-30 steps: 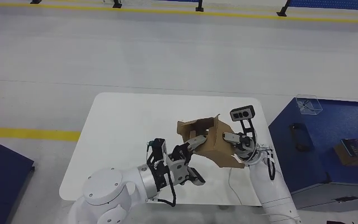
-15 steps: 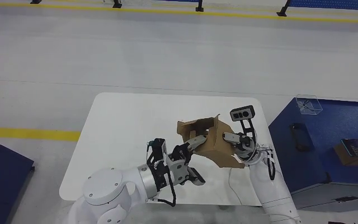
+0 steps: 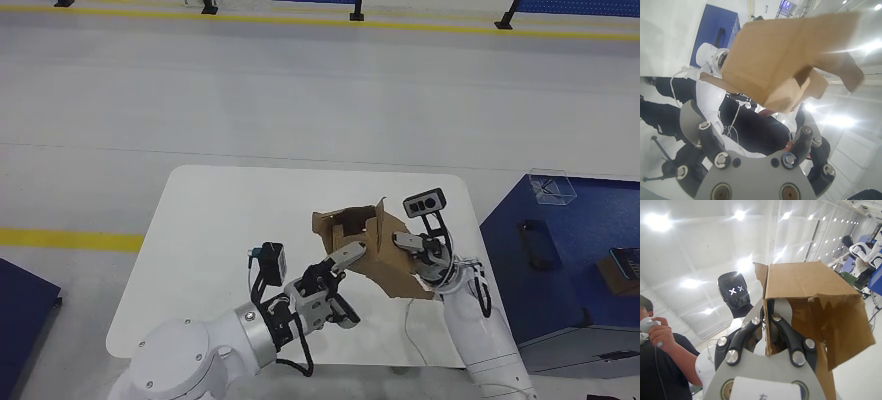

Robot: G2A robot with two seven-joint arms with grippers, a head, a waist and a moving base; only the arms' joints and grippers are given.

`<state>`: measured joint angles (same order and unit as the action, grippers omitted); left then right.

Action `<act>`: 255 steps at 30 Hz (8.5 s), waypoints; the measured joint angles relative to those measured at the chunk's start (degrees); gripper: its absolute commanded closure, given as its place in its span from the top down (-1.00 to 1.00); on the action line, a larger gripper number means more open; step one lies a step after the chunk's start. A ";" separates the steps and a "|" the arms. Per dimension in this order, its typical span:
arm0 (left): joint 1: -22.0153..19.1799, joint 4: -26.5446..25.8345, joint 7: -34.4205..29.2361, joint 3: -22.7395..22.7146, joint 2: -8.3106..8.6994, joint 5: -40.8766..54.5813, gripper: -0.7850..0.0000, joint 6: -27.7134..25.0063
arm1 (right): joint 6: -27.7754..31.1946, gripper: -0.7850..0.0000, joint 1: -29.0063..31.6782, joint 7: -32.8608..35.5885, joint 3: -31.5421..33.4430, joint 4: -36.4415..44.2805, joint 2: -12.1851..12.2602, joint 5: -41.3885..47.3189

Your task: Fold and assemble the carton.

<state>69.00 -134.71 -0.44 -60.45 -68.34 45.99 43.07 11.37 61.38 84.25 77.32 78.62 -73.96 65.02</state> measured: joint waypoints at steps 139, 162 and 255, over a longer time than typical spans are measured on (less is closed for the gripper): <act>4.48 0.07 -13.84 -13.66 3.51 -13.88 1.00 4.81 | -13.42 -1.00 -7.78 3.75 -11.05 -6.72 3.51 11.01; 2.02 0.07 -16.33 -9.04 3.88 -16.17 1.00 8.41 | -13.40 -1.00 -7.20 3.75 -12.23 -5.40 3.68 7.83; -4.06 0.07 -3.58 -2.42 3.01 -15.08 1.00 13.52 | 14.03 -1.00 -6.49 -8.31 -12.13 -5.02 3.98 -15.02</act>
<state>64.94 -134.65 -4.02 -62.87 -65.33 30.91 56.58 25.40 54.90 75.95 65.19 73.60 -69.98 50.00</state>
